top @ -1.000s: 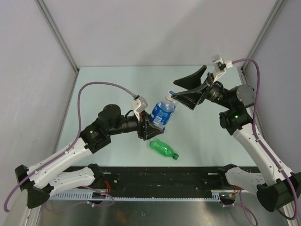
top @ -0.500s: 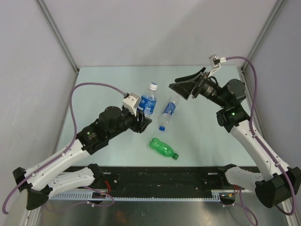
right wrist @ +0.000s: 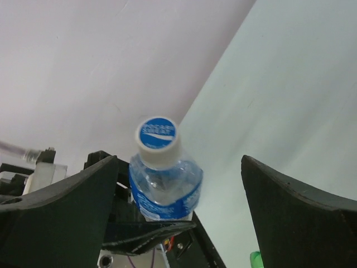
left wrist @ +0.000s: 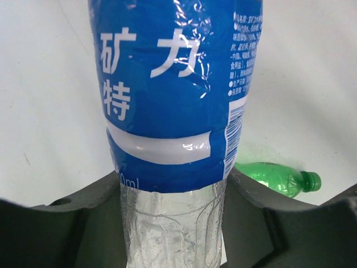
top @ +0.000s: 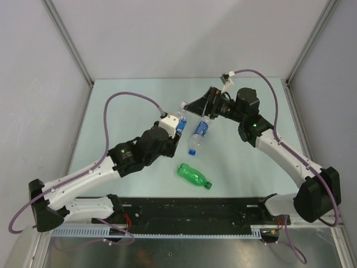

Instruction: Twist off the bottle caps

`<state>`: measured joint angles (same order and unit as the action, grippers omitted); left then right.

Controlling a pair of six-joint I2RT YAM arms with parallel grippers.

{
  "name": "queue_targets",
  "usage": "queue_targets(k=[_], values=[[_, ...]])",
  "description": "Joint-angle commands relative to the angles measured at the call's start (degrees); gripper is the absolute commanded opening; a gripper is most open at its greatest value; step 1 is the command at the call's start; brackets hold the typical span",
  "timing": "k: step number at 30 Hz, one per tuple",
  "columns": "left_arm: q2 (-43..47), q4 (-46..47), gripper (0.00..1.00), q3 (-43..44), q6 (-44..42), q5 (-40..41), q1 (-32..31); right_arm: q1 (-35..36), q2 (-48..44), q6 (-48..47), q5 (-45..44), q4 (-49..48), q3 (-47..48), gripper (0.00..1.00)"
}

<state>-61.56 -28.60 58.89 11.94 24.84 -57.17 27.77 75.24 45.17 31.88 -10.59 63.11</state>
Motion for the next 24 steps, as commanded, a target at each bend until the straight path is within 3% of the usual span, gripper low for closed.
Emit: queue_targets(k=[1,15,20,24], values=[[-2.54,-2.11,0.0,4.03,-0.97,6.23,-1.71,1.6,1.92,2.41,-0.4,-1.79,4.22,0.91],[-5.37,-2.94,0.0,4.79,-1.41,6.3,-2.24,2.32,5.33,4.31,-0.76,-3.43,4.97,0.64],[-5.83,-2.92,0.0,4.47,-1.72,6.61,-2.25,2.33,6.58,5.42,-0.01,-4.57,4.96,0.42],[-5.77,-2.9,0.0,4.12,-1.83,6.8,-2.26,2.36,6.89,5.45,-0.01,-4.69,4.98,0.11]])
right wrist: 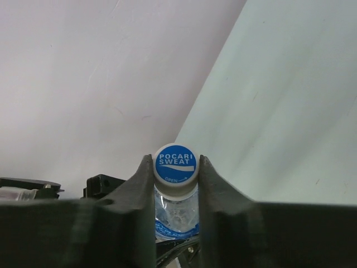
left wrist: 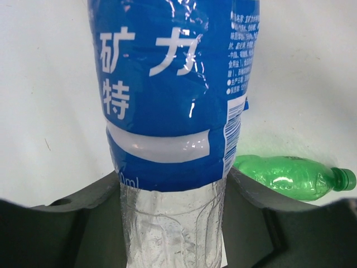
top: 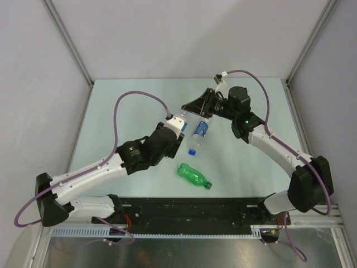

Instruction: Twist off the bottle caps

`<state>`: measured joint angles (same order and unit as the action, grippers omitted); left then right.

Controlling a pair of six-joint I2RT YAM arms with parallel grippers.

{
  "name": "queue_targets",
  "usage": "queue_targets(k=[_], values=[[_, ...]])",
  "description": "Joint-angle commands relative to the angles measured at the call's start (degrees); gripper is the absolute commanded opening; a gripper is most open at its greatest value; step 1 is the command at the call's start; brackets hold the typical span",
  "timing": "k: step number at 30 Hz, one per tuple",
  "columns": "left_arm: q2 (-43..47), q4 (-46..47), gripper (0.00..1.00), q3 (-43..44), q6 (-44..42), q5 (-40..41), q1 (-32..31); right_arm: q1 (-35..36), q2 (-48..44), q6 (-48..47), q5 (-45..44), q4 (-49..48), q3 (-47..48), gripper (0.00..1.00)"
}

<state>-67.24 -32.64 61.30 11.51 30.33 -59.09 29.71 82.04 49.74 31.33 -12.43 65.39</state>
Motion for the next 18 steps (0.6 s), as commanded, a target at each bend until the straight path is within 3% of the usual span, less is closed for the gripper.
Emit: queue_targets(k=[1,4,11,18], values=[[0.05,1.12,0.0,1.63,-1.4,1.4,-0.33,0.43,0.07,0.75,0.55,-2.86,2.72,0.06],[0.25,1.22,0.0,1.49,-1.36,1.48,-0.32,0.42,-0.15,-0.09,0.69,-2.66,2.68,0.01],[1.98,1.69,0.0,0.84,-0.66,0.36,-0.32,0.43,-2.28,-3.87,2.89,-4.06,2.62,0.0],[8.17,7.77,0.0,-2.97,-0.58,-7.6,0.22,-0.06,-5.4,-7.27,8.38,-8.41,2.29,0.0]])
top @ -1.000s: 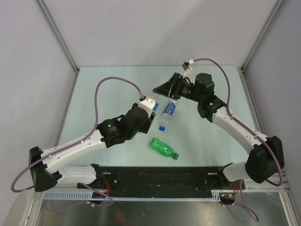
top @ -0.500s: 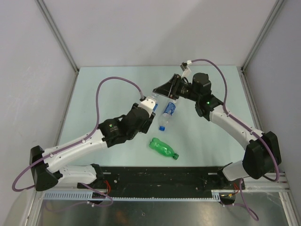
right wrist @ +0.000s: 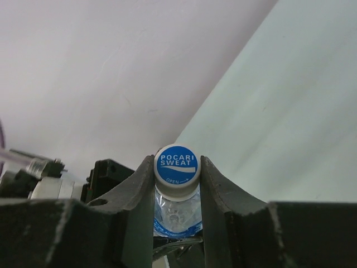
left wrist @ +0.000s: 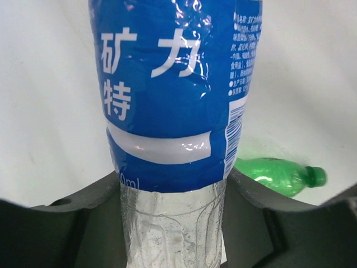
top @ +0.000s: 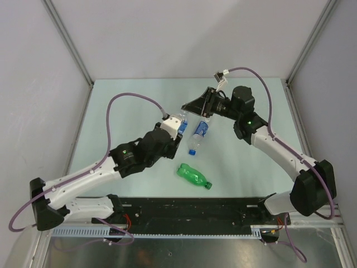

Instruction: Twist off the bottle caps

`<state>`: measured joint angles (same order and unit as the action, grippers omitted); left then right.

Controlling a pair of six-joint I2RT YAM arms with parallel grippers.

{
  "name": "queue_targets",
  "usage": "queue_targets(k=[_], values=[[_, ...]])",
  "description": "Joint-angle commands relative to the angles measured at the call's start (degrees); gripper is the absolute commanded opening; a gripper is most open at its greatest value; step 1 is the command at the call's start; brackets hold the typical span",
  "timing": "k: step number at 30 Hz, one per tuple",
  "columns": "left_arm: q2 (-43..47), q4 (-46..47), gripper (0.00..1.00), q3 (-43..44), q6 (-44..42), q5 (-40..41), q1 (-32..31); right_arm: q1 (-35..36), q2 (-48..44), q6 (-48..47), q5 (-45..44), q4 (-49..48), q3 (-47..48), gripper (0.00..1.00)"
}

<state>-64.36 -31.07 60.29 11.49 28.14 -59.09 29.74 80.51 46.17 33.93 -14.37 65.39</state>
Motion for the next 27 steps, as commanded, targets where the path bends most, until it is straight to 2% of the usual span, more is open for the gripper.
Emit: queue_targets(k=[1,6,14,19,24,27], values=[[6.52,7.6,0.0,-2.79,-0.57,-7.24,0.52,-0.19,-4.36,-3.8,6.89,-7.65,2.11,0.0],[12.41,14.58,0.0,-6.64,-0.83,-19.04,3.16,-0.67,-6.78,-3.73,12.39,-13.8,0.88,0.0],[15.58,23.73,0.0,-9.72,-0.28,-47.33,7.71,-0.73,-8.54,-0.04,24.33,-26.4,-0.48,0.0],[16.03,31.78,0.0,-10.74,2.29,-62.25,8.83,-0.69,-9.84,2.66,30.12,-33.31,-0.89,0.0],[16.26,44.58,0.0,-12.71,8.49,-75.84,10.14,-0.57,-9.79,10.42,34.58,-45.62,-1.11,0.0],[15.82,48.47,0.0,-12.55,10.72,-81.51,10.22,-0.51,-9.33,15.32,35.37,-52.22,-1.13,0.0]])
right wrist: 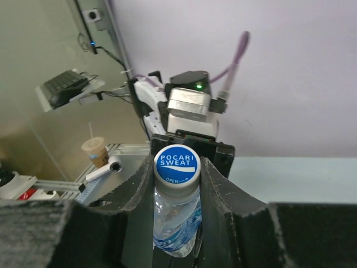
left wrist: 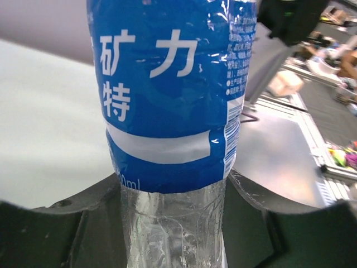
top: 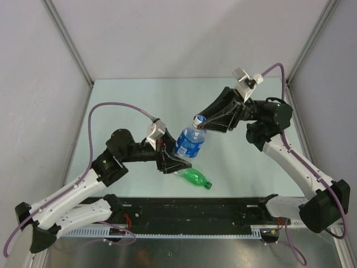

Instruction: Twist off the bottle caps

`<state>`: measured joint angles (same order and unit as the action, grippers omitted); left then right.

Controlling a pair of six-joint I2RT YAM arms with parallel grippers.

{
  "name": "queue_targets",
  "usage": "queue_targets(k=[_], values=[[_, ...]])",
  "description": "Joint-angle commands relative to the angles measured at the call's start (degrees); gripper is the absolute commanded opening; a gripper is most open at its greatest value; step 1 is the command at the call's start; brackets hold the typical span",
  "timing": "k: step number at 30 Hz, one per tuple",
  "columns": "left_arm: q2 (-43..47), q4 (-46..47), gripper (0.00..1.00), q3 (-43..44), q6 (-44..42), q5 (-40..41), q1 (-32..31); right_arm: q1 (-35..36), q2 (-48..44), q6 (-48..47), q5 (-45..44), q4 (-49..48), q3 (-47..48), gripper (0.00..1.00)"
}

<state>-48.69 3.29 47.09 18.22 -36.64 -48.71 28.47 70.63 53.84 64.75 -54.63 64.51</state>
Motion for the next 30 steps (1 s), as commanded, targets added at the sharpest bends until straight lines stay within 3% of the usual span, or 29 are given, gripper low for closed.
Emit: queue_targets(k=[1,7,9,11,17,21,30], values=[[-0.11,14.68,0.0,0.9,4.53,-17.9,-0.16,0.78,0.73,8.54,4.53,-13.12,-0.26,0.0],[-0.35,15.3,0.0,0.68,5.63,-17.52,0.17,0.72,1.7,9.52,3.06,-13.18,-0.22,0.0],[-0.46,15.31,0.0,-0.1,5.85,-15.79,0.41,0.63,1.84,8.84,2.25,-11.63,-0.25,0.04],[-0.67,15.23,0.0,-0.8,6.08,-14.1,0.88,0.62,1.87,8.26,1.81,-10.43,-0.26,0.15],[-0.57,12.46,0.0,-2.05,5.66,-8.73,3.44,-0.1,1.46,6.19,1.34,-7.08,-0.21,0.75],[-0.94,7.03,0.0,-0.81,2.19,-4.05,4.24,-0.83,0.83,4.19,0.23,-3.93,-0.25,0.96],[-1.92,-0.53,0.0,0.76,-2.93,2.09,4.39,-3.66,-3.02,-3.88,-7.56,10.68,-0.29,0.99]])
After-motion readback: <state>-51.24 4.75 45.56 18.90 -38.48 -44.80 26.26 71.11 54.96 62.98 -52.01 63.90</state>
